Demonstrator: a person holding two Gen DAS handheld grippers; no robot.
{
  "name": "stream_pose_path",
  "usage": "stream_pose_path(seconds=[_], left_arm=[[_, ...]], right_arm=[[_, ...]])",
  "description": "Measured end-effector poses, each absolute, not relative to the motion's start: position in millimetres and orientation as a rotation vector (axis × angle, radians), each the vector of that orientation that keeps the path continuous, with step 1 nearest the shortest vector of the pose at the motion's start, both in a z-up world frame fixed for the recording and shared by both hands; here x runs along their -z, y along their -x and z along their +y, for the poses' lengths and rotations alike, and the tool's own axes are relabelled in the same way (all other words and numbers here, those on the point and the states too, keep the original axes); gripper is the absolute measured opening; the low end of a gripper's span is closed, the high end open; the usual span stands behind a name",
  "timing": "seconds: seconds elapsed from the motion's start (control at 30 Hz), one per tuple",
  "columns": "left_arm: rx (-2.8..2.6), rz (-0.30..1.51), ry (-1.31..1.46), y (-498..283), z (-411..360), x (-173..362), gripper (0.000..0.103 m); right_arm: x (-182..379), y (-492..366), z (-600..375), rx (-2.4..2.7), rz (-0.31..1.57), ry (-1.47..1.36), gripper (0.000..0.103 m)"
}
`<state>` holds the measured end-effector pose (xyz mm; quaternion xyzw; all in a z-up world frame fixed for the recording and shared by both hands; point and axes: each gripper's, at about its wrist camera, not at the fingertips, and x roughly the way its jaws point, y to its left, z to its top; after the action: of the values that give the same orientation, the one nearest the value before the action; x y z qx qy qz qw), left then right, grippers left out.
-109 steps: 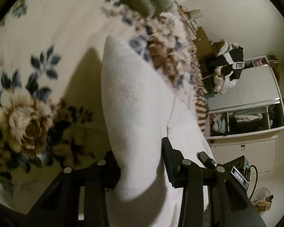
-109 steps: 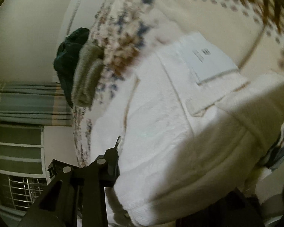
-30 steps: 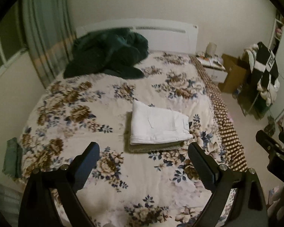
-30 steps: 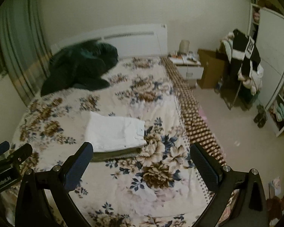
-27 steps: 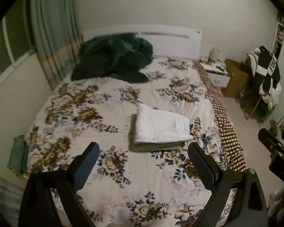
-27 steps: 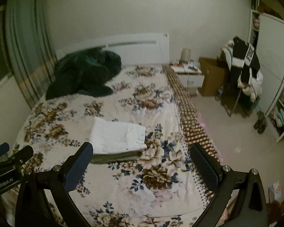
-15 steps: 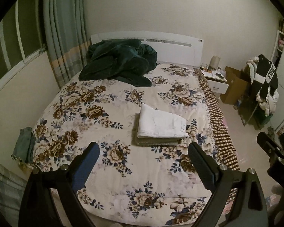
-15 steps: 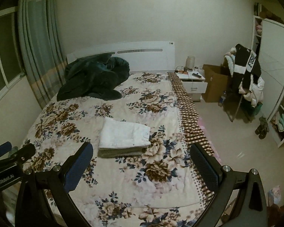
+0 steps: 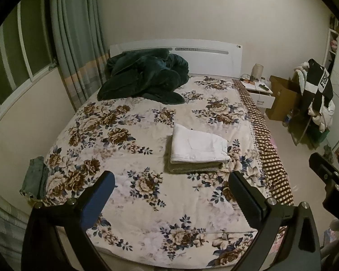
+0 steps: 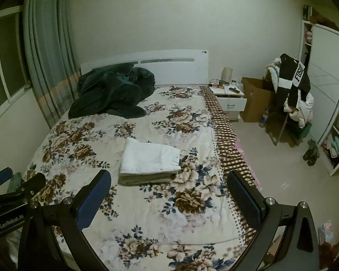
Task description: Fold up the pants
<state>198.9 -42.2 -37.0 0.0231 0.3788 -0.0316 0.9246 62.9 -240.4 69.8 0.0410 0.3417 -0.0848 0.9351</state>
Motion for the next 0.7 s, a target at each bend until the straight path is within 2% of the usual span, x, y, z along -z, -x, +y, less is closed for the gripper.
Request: stream_pose_path(seconds=[0.7], left_arm=[[0.061, 0.755, -0.083, -191.6, -48.6, 28.8, 0.103]], right_arm=[[-59.2, -67.4, -251.1, 0.158, 0.714, -0.082, 0.103]])
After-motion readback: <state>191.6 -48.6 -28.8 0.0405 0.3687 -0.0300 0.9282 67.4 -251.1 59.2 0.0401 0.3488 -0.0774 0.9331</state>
